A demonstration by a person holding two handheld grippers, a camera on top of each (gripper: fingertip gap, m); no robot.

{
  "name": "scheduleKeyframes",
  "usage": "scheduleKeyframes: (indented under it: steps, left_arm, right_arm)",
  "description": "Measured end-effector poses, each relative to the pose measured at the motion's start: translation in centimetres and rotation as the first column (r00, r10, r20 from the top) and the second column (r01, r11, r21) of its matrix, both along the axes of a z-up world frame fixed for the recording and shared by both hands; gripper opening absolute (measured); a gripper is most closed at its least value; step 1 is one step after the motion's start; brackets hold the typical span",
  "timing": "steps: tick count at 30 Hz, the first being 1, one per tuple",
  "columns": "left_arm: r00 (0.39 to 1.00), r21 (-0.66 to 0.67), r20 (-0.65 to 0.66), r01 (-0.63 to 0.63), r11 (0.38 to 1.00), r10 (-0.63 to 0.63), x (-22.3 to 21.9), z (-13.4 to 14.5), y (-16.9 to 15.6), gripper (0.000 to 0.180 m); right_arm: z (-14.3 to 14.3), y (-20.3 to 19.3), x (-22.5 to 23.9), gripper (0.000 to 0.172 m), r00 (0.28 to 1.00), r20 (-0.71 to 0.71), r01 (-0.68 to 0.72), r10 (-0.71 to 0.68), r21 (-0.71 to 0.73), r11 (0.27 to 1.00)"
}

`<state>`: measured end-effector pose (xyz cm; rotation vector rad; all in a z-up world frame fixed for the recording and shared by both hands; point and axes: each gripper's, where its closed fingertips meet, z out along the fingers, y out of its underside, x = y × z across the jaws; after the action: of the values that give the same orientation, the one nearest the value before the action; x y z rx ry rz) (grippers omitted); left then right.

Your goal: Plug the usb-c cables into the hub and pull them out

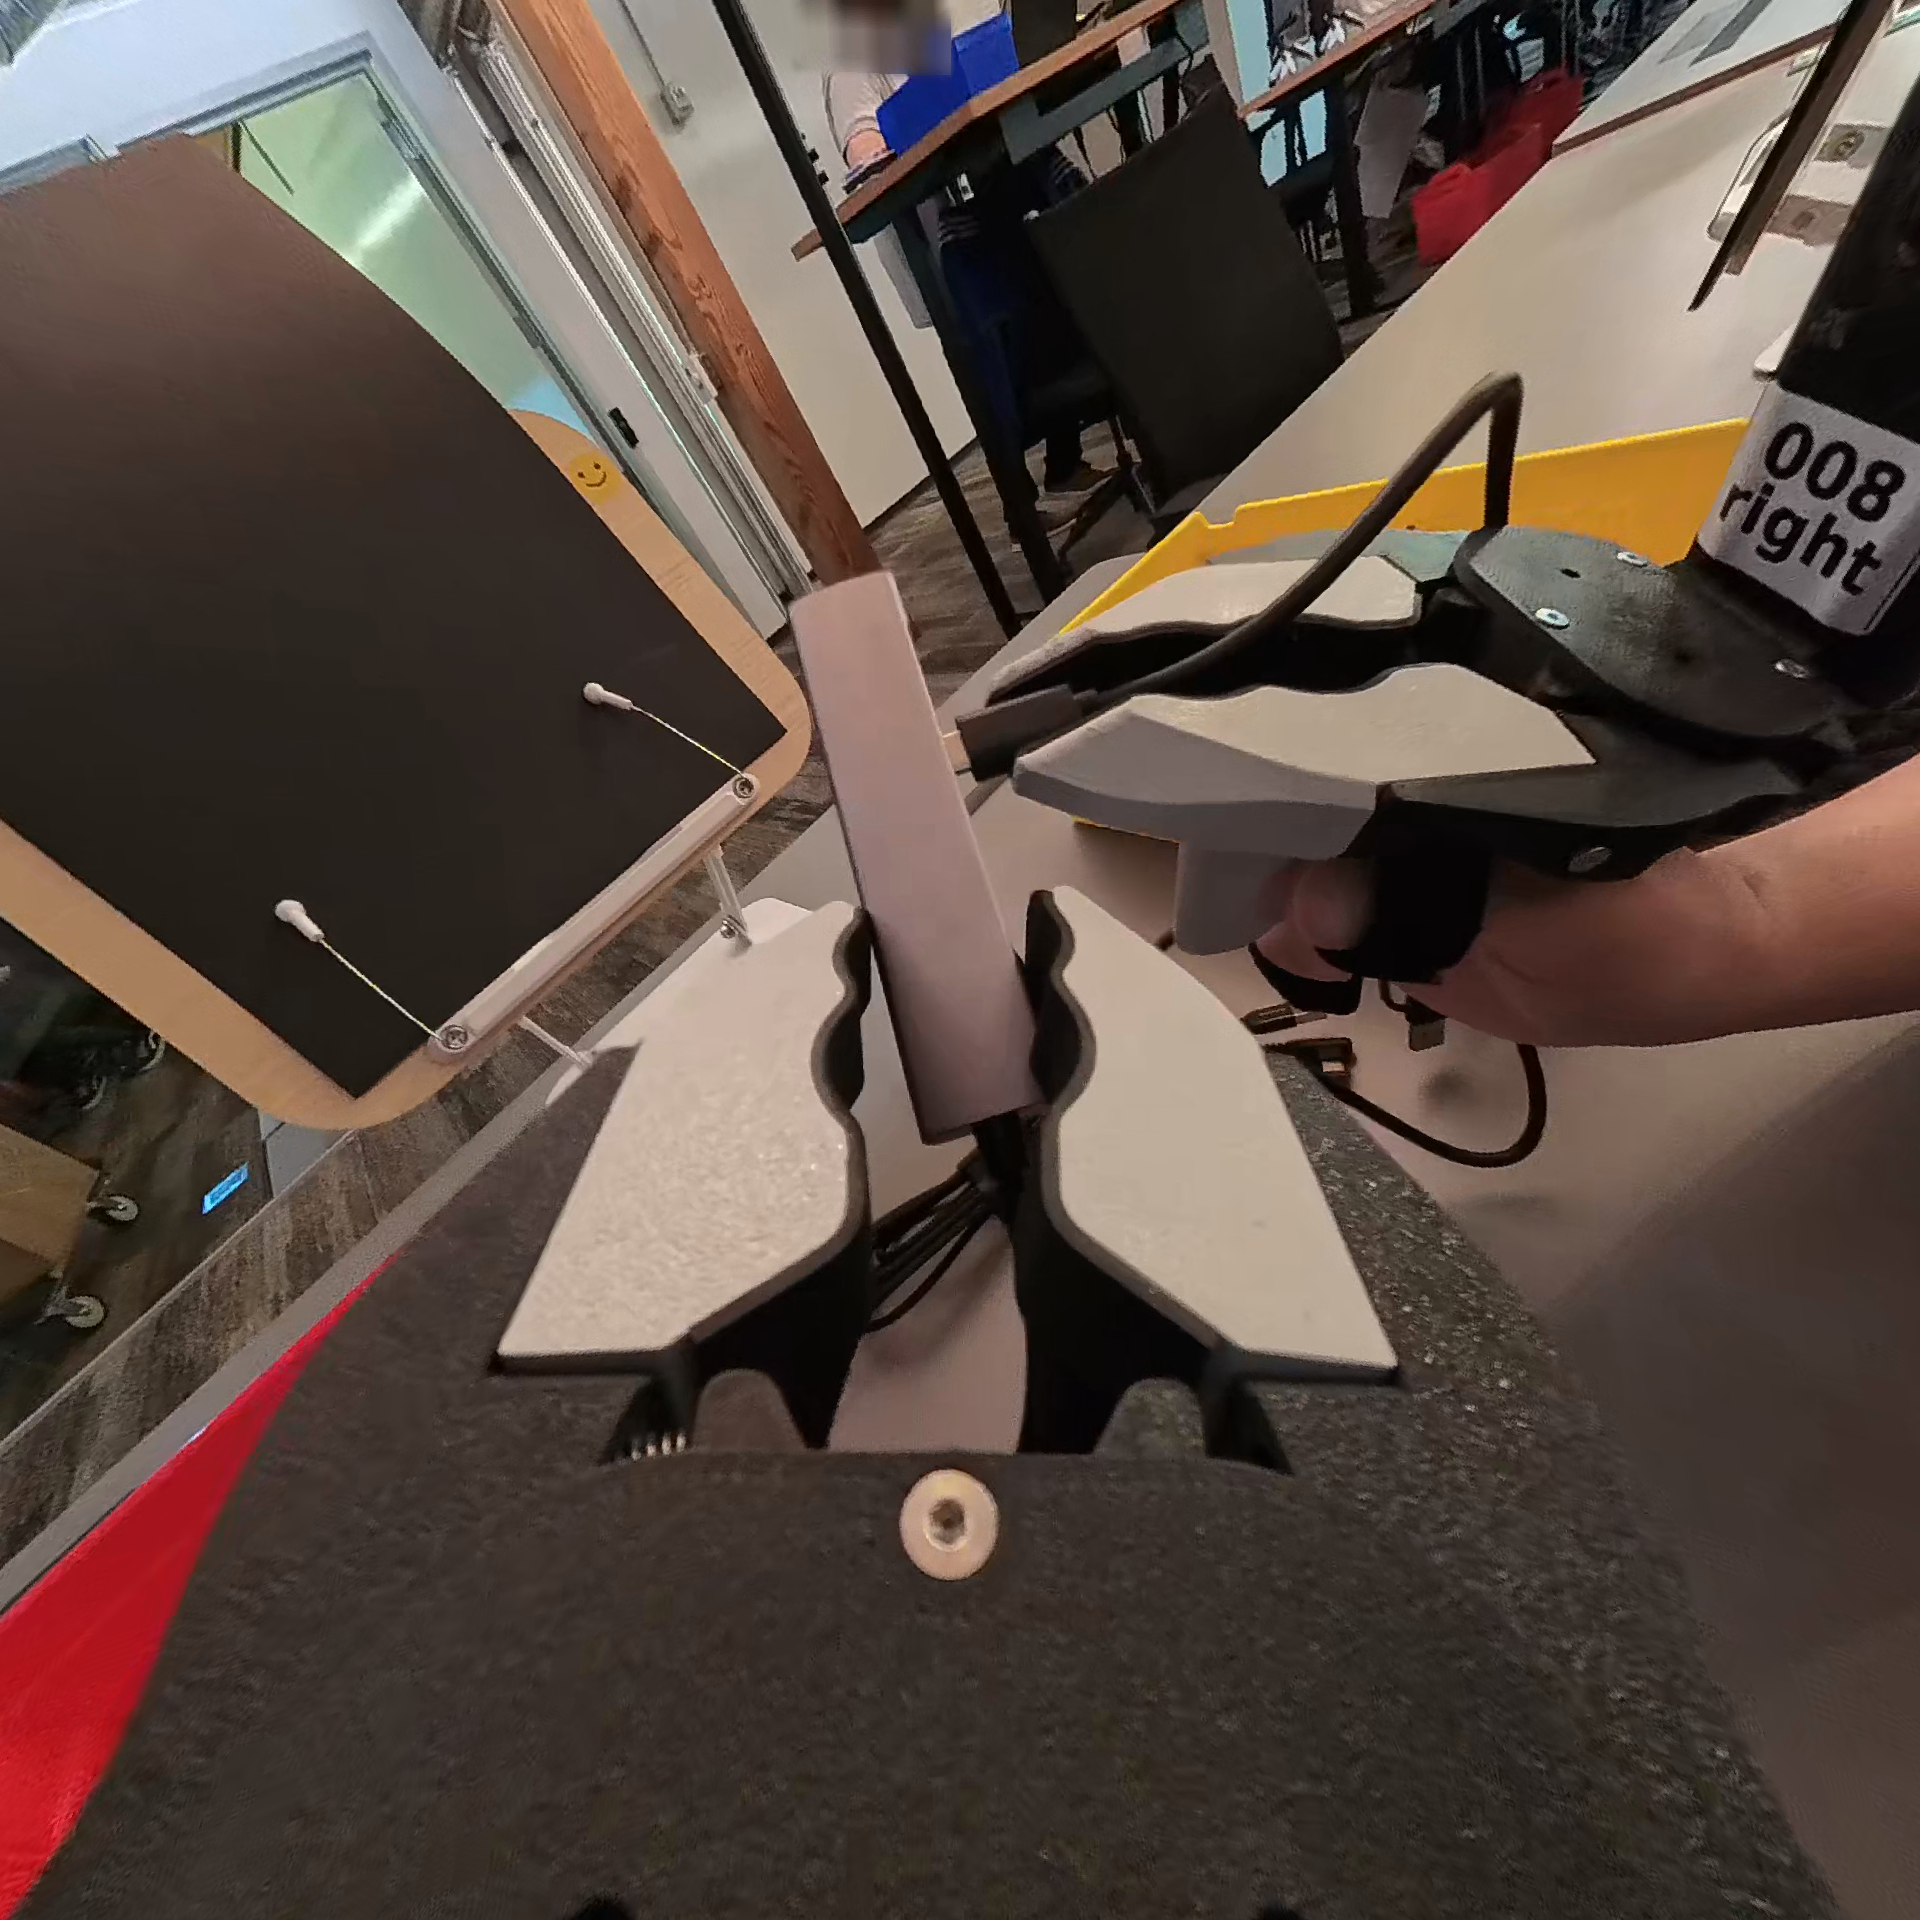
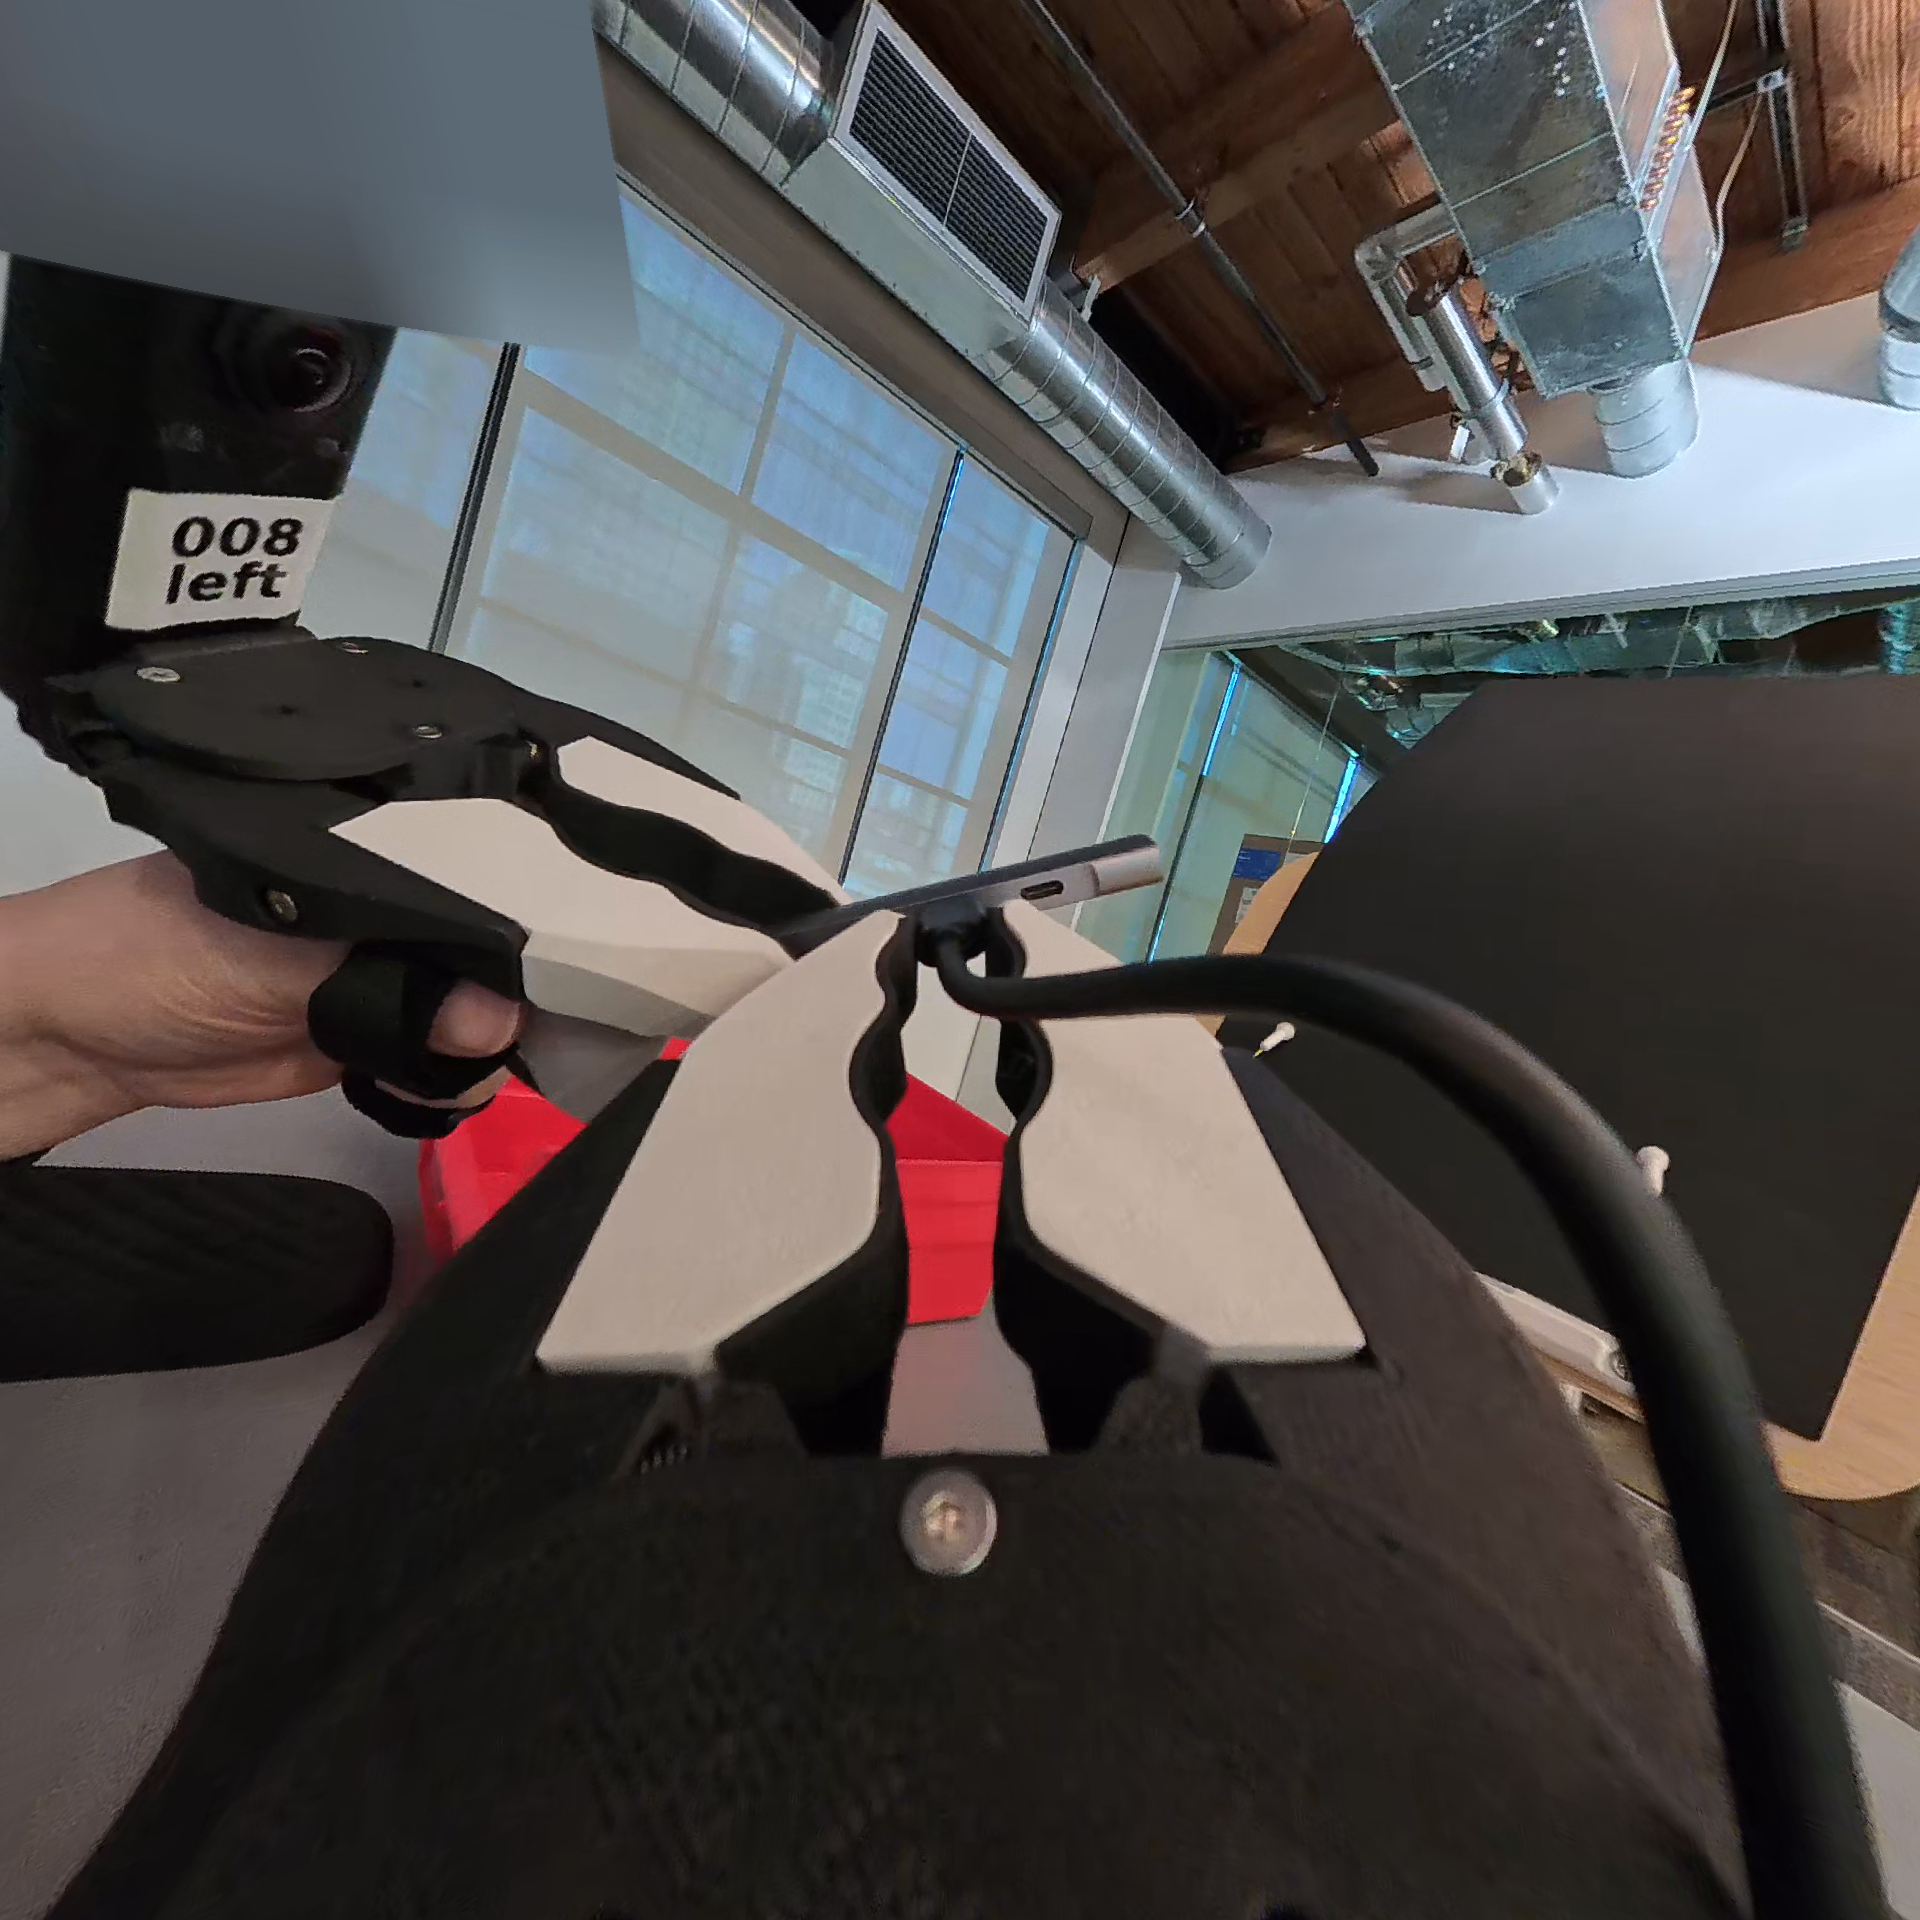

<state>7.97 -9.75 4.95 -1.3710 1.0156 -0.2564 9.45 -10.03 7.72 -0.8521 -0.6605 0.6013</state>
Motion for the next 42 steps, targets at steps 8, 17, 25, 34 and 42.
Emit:
scheduleKeyframes:
  steps: [8,17,25,34,42]
  left_arm:
    - [1.000,0.019,-0.025,-0.005,1.000,0.006,-0.2,-0.1,-0.2,0.029]
    - [0.996,0.054,-0.067,-0.049,0.997,0.053,-0.5,-0.2,-0.2,0.029]
    - [1.000,-0.023,0.028,-0.004,1.000,0.004,0.1,-0.1,-0.6,0.029]
    - [0.999,-0.007,0.020,0.028,1.000,-0.028,-0.3,-0.1,-1.1,0.030]
    - [0.999,0.039,0.039,-0.002,0.999,0.000,-0.5,-0.6,-1.0,0.030]
  right_arm:
    - [-0.2,-0.1,-0.2,0.013,1.000,0.005,-0.023,0.023,-0.014,1.000]
    - [-0.7,0.1,-0.5,0.013,0.999,0.003,-0.035,0.035,-0.039,0.999]
    - [-0.5,-0.1,-0.2,0.013,0.999,-0.018,-0.027,0.026,-0.020,0.999]
    - [-0.4,-0.7,-0.5,0.013,0.999,-0.006,-0.042,0.042,0.001,0.999]
    - [-0.5,-0.9,-0.7,0.013,0.998,0.012,-0.069,0.069,0.020,0.997]
